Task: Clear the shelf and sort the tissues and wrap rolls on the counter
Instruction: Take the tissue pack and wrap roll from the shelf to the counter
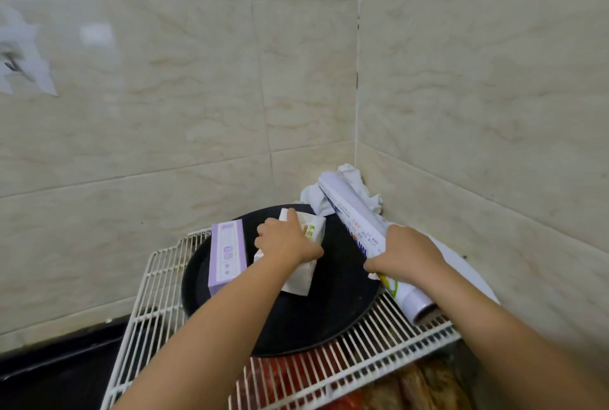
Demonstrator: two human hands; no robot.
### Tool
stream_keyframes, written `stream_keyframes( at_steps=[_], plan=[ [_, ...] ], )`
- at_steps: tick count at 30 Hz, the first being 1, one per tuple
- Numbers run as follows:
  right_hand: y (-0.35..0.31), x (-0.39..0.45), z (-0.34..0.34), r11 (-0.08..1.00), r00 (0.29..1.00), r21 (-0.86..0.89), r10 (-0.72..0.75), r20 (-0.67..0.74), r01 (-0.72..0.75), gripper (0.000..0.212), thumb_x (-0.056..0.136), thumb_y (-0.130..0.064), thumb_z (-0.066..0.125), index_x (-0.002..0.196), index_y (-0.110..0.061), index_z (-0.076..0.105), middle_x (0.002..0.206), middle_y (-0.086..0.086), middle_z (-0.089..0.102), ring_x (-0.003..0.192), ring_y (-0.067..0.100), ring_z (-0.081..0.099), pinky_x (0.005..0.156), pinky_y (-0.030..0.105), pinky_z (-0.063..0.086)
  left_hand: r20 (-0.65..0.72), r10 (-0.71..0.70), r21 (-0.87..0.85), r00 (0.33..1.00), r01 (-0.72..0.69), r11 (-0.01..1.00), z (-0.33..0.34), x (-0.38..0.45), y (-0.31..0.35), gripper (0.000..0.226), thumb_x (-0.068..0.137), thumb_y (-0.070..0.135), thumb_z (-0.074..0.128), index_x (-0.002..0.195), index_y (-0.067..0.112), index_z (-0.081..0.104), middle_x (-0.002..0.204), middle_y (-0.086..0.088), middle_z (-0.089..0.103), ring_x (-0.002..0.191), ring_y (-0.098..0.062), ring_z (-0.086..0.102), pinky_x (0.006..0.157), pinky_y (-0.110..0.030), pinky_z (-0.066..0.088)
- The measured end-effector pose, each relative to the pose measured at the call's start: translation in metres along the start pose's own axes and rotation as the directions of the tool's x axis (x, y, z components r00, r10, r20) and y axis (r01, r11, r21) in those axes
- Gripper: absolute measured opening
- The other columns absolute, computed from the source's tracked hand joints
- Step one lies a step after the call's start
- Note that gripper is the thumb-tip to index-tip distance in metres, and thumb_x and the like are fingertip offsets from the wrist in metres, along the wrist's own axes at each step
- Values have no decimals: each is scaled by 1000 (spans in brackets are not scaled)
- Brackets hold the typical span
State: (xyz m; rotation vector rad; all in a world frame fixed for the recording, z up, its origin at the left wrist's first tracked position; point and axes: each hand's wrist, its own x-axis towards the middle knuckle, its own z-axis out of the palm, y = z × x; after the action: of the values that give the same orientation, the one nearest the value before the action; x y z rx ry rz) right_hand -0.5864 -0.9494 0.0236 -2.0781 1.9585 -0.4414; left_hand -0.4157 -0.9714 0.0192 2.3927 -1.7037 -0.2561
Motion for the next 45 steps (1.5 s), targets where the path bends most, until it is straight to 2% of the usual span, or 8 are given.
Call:
stream_keyframes(
  at_steps=[7,13,21,26,29,36,41,45],
  plan=[
    [-29,-17,5,992,994,73,-95,-45,98,38,69,-38,69,86,-15,43,68,-2,44,64,19,44,43,22,24,-292,72,-107,954,-107,988,-48,-25,-34,81,70,46,67,136,15,30,126,-17,52,119,-35,46,94,-37,40],
    [-108,-43,24,928,947,190,-318,-46,321,37,65,-38,70,85,-13,50,64,-5,46,53,5,41,43,23,27,-419,-177,-281,890,58,958,-98,-63,-137,82,68,43,68,137,17,30,124,-19,50,118,-38,47,94,-42,43],
    [-266,-157,96,773,797,376,-590,132,510,24,65,-32,70,63,-18,51,59,-4,51,53,13,50,45,23,32,-403,-448,-379,798,300,875,-103,-179,-330,68,68,35,69,126,12,43,120,-12,57,113,-33,52,80,-34,43],
    [-340,-247,165,707,714,622,-623,321,337,22,64,-28,75,73,-19,57,70,-3,59,65,17,60,51,24,44,-288,-619,-353,731,520,778,-94,-269,-450,76,70,40,67,135,18,33,125,-17,47,119,-36,43,87,-37,41],
    [-370,-294,215,678,649,680,-655,388,278,25,66,-25,75,76,-20,53,76,-3,59,65,9,58,49,22,43,-275,-657,-211,702,622,754,-84,-323,-509,79,68,43,68,134,19,32,123,-17,46,120,-36,42,92,-42,43],
    [-425,-355,298,775,625,552,-603,496,309,39,64,-29,74,94,-10,57,92,5,62,81,22,62,70,35,53,-176,-725,-108,665,719,686,-69,-374,-603,76,70,44,68,132,16,33,127,-19,45,122,-36,40,97,-44,40],
    [-451,-342,339,844,675,377,-532,511,380,38,65,-34,70,87,-11,50,88,2,54,77,22,53,60,28,40,-108,-752,-164,650,735,658,-44,-346,-646,83,70,45,68,138,18,28,132,-19,42,125,-36,38,98,-45,39],
    [-470,-308,380,896,730,238,-444,520,375,49,67,-32,69,104,-6,51,101,7,55,80,23,51,50,25,33,-47,-784,-180,619,767,616,-21,-311,-674,83,71,46,67,138,17,28,132,-18,41,123,-35,39,97,-44,39]
  ],
)
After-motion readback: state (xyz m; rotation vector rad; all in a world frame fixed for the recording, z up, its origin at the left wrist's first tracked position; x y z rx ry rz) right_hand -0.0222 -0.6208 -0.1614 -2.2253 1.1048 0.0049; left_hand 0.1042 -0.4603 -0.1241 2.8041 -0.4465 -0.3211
